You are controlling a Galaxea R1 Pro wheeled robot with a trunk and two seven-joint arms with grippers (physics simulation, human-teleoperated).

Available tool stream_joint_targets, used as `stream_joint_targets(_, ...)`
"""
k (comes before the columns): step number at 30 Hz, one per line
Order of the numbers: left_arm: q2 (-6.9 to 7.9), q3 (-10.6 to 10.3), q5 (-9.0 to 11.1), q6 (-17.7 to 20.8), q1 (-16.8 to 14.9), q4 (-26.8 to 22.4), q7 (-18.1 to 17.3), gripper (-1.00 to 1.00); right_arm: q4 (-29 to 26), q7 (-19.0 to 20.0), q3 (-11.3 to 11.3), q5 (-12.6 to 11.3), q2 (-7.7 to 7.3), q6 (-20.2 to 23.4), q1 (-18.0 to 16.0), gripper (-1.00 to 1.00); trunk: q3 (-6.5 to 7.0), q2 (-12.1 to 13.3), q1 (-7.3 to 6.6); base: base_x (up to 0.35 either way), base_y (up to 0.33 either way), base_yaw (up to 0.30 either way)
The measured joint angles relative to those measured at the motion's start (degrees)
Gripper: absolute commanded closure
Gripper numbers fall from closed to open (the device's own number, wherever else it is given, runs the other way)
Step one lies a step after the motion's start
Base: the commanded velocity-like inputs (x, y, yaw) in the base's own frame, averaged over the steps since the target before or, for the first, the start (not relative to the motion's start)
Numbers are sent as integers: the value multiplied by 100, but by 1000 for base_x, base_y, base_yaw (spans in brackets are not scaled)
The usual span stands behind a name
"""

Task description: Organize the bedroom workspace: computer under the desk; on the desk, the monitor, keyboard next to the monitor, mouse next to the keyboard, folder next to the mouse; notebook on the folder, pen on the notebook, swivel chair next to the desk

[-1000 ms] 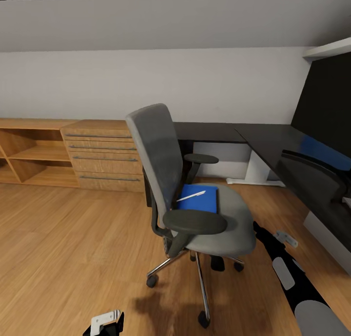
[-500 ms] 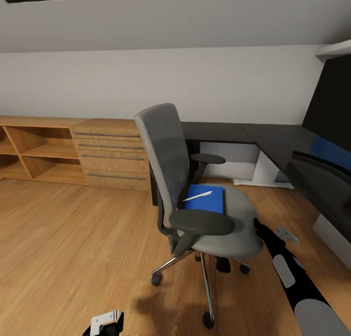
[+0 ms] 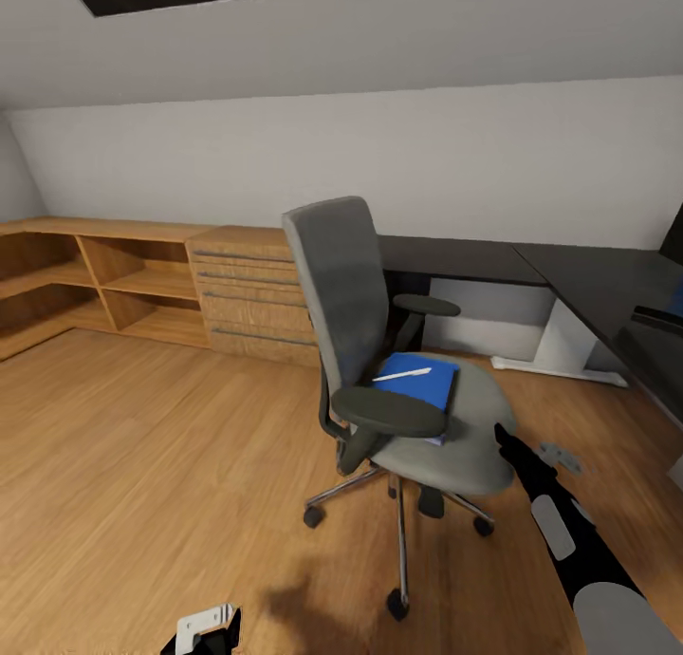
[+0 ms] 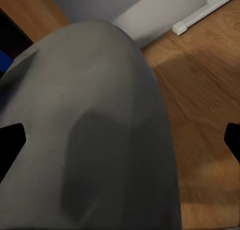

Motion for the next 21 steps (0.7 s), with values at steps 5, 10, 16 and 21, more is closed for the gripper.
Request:
stream_joint_targets(5, 0, 0, 0, 2, 0, 0, 0, -100, -25, 3, -8, -3, -1, -1, 0, -100, -12, 0, 0, 0, 0, 245)
stream_joint_targets(10, 0, -2, 0, -6, -2, 3, 0, -100, -29, 7, -12, -2, -5, -2, 1, -100, -15, 0, 0, 0, 0, 61)
stream_joint_targets(16, -1, -4, 0, -4, -4, 5, 0, -100, -24, 10, -11, 9, -12, -8, 9, -100, -15, 1, 0, 0, -24, 8)
stream_joint_targets(21, -1, -9, -5, -6, -4, 5, -5, -100, 2, -6, -98, 9, -32, 9, 14, -100, -16, 1, 1, 0, -51, 1)
